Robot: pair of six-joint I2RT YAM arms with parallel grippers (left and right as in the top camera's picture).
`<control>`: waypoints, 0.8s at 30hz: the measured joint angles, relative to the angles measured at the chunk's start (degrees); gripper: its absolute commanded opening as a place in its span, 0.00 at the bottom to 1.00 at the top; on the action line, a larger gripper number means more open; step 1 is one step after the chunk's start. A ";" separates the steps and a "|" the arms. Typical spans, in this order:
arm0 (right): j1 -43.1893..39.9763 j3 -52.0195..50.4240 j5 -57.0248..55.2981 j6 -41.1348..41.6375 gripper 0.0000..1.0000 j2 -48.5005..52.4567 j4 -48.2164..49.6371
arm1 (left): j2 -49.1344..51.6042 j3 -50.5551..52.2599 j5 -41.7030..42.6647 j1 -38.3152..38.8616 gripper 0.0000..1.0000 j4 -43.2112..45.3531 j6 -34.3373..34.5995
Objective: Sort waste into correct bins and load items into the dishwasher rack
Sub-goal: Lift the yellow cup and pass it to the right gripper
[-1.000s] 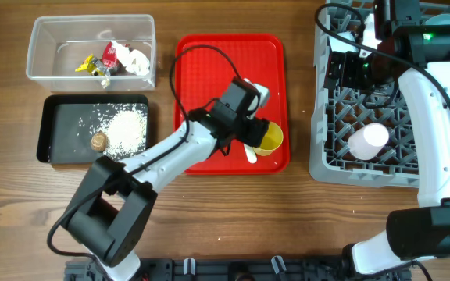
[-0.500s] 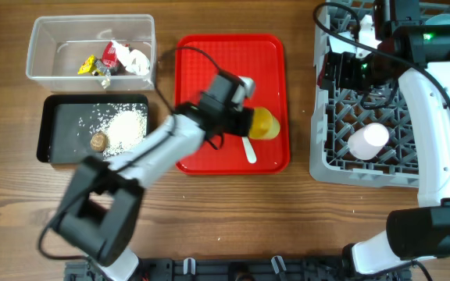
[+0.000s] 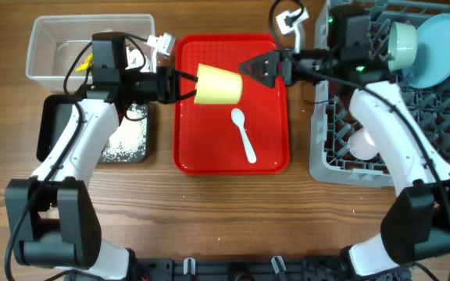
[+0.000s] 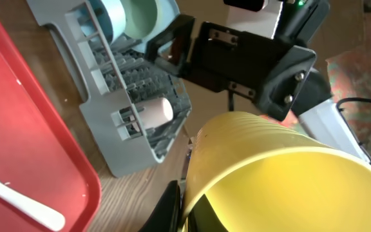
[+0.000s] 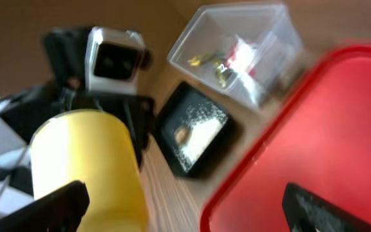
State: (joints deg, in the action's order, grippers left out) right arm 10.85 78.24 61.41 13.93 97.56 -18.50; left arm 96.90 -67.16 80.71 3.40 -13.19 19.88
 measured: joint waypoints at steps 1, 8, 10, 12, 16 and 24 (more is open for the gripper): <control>1.11 -1.49 1.25 2.36 0.99 0.00 3.52 | 0.00 0.00 0.22 0.09 0.04 0.00 0.00; 4.79 -2.10 5.42 9.07 1.00 0.00 10.71 | 0.00 0.00 -0.57 0.09 0.04 1.03 0.00; 4.96 -2.12 6.36 10.21 0.99 0.00 11.37 | 0.00 0.00 -1.77 0.09 0.04 1.73 0.00; 4.96 -2.14 6.56 10.54 0.99 0.00 11.37 | 0.00 0.00 -3.78 0.09 0.04 1.99 0.66; 5.20 -2.14 6.73 11.17 0.99 0.00 12.41 | 0.00 0.11 -6.47 0.09 0.04 12.66 8.33; 5.66 -2.14 6.67 11.82 0.80 0.00 14.84 | 0.00 0.11 -4.63 0.31 0.04 20.52 18.64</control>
State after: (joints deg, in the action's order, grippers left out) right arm 16.51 76.09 68.07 25.76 97.56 -3.66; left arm 96.90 -67.05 76.07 3.70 7.33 38.52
